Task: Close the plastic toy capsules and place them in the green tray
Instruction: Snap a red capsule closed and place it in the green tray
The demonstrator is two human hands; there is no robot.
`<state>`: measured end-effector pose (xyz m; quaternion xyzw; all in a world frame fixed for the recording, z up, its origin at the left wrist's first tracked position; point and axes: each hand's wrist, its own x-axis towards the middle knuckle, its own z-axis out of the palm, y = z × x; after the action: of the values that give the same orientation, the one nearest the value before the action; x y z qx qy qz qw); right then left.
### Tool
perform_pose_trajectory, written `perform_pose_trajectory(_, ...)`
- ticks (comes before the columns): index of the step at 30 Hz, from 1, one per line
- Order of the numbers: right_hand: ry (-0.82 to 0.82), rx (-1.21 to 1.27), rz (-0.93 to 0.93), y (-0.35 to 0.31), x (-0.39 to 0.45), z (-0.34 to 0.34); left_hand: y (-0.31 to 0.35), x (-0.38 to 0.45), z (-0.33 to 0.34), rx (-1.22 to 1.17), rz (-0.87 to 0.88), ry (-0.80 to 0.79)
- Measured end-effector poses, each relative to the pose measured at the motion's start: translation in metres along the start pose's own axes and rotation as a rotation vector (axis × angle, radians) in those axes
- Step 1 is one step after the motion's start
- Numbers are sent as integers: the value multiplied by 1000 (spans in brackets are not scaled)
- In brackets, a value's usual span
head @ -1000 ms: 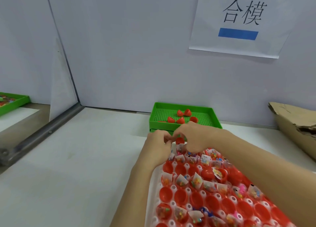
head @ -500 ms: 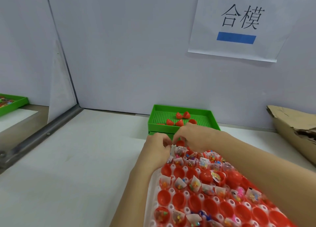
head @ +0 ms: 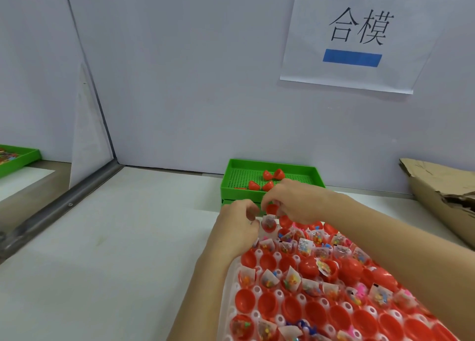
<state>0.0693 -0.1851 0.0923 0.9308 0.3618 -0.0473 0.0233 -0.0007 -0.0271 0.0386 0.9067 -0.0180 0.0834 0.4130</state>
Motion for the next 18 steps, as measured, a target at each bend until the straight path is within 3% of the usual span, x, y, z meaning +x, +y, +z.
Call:
perform_pose_trajectory(5, 94, 104, 55, 9, -9, -11, 9, -2, -6, -160, 36, -36)
perform_pose_trajectory(18, 452, 457, 125, 4, -91, -19, 66, -23, -4, -445, 235, 157)
